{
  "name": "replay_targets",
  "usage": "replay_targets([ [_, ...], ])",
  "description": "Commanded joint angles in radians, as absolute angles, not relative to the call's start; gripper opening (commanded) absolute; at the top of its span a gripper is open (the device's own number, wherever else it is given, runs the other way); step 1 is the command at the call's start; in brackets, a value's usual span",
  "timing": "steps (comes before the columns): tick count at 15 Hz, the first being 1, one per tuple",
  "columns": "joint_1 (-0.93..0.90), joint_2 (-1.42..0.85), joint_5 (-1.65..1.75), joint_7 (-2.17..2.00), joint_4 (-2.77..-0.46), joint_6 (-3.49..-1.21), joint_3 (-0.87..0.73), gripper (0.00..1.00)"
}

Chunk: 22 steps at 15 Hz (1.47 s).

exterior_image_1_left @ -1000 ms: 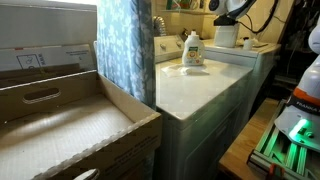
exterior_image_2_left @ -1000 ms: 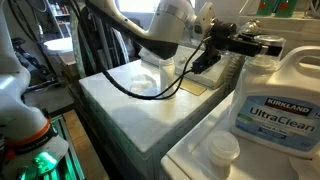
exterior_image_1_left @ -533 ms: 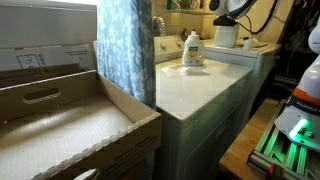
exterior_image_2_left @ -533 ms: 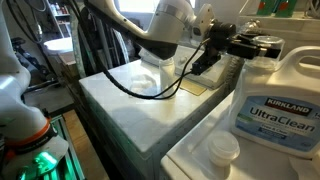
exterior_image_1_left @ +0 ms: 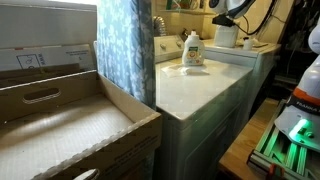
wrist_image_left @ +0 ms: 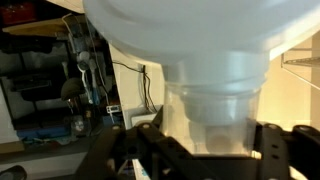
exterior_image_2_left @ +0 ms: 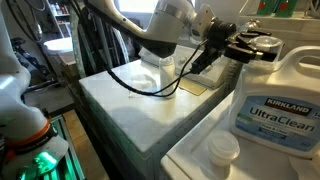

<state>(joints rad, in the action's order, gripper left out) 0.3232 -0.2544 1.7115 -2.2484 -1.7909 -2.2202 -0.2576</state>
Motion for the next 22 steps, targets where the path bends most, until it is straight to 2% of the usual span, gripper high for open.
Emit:
replay_targets([
  [1,0.334,-0.251,1.667,-2.301,-1.834,-2.25,-0.249,0.34],
  [17,0.318,-0.255,1.604,-2.126,-1.791,-2.189,-0.253,0.34],
  [18,0.316,-0.26,1.604,-2.116,-1.79,-2.178,-0.253,0.7],
  [19,0.317,-0.259,1.607,-2.104,-1.791,-2.182,-0.253,0.84],
  [21,0.314,-0.256,1.604,-2.074,-1.793,-2.168,-0.252,0.98],
  [22,0.312,-0.25,1.599,-2.056,-1.799,-2.158,-0.251,1.0],
])
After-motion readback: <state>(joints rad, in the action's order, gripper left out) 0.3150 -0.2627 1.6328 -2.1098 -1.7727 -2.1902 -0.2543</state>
